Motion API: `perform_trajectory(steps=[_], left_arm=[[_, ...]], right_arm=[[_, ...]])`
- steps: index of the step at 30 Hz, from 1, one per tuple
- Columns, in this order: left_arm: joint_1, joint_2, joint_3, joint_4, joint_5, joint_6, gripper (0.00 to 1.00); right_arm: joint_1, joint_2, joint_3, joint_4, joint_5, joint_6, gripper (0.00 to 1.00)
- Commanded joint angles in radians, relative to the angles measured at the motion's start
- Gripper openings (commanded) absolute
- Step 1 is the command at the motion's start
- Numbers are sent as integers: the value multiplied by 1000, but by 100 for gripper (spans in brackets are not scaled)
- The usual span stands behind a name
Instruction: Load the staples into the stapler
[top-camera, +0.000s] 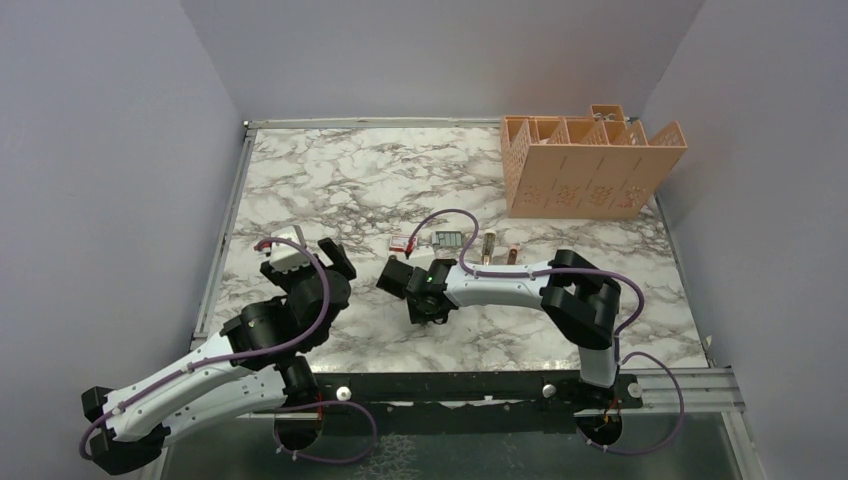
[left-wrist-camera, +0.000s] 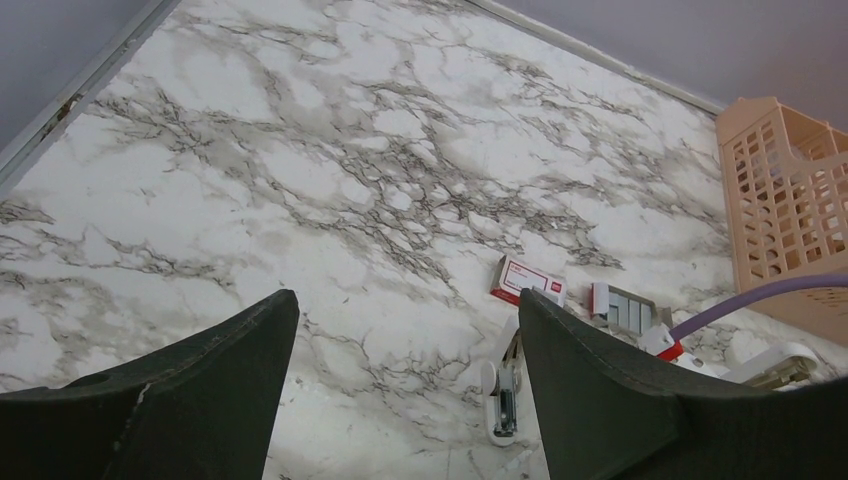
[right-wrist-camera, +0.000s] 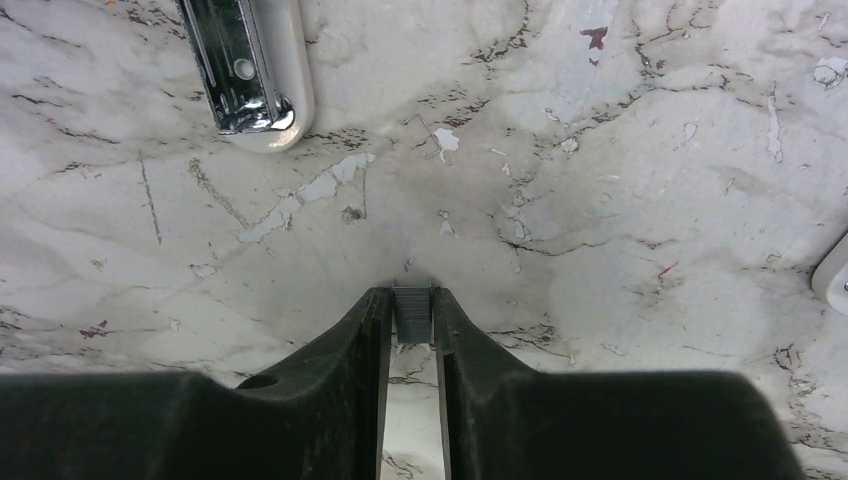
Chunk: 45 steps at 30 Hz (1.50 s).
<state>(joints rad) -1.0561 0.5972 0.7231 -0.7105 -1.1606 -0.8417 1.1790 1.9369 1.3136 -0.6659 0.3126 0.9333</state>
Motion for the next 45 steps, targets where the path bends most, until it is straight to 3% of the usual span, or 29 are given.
perform_trajectory(steps=[1, 4, 11, 18, 27, 37, 45], left_arm=[[-5, -25, -15, -15, -24, -11, 82], [-10, -40, -22, -15, -21, -14, 83], [-25, -56, -27, -15, -21, -16, 83], [-27, -68, 50, -14, 29, 14, 83], [-27, -62, 164, -35, 125, 155, 83], [-27, -57, 171, -110, 75, 94, 83], [-27, -68, 165, -126, 65, 70, 83]], right_arm=[[10, 64, -5, -31, -28, -22, 30], [10, 73, -2, -22, -27, -25, 30], [10, 60, 1, -21, 18, -22, 19], [8, -21, 25, 53, 121, -62, 20], [-21, -16, 118, 156, 171, -148, 20], [-49, 27, 129, 300, 149, -249, 21], [-51, 68, 144, 313, 179, -258, 21]])
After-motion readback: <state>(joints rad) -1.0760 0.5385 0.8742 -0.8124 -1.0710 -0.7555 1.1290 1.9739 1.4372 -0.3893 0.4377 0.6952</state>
